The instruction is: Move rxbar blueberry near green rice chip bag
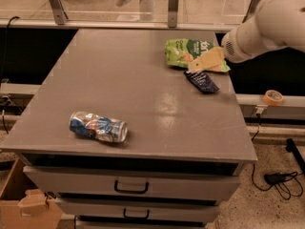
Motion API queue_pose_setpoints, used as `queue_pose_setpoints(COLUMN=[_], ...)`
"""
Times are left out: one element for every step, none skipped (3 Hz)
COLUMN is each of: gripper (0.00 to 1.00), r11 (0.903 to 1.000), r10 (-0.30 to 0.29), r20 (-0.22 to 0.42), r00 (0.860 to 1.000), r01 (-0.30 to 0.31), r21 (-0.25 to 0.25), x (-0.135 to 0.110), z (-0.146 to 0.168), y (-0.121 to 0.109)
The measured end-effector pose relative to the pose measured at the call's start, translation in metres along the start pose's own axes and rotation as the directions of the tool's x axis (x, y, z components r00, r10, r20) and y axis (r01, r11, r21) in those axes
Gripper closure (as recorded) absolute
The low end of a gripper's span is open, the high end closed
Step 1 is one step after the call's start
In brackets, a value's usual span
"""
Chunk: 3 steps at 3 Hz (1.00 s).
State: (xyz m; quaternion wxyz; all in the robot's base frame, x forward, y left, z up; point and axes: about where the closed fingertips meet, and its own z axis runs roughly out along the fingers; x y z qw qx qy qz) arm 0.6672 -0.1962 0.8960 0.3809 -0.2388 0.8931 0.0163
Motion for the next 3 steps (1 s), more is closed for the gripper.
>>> queue_pose_setpoints(gripper=[0.0,0.0,0.0], r11=[0.9985,0.9848,0.9811], r10=[0.022,-0.009,-0.026], r20=[0.141,0.31,0.352], r00=[0.99,0.951,0.936], r01=[-0.029,-0.046,-0.043], r21=[0.047,0.168,0.189], x=[-0.02,-0.059,-0.079], z=[-0.048,-0.121,-0.142], y=[-0.079,-0.145,-0.151])
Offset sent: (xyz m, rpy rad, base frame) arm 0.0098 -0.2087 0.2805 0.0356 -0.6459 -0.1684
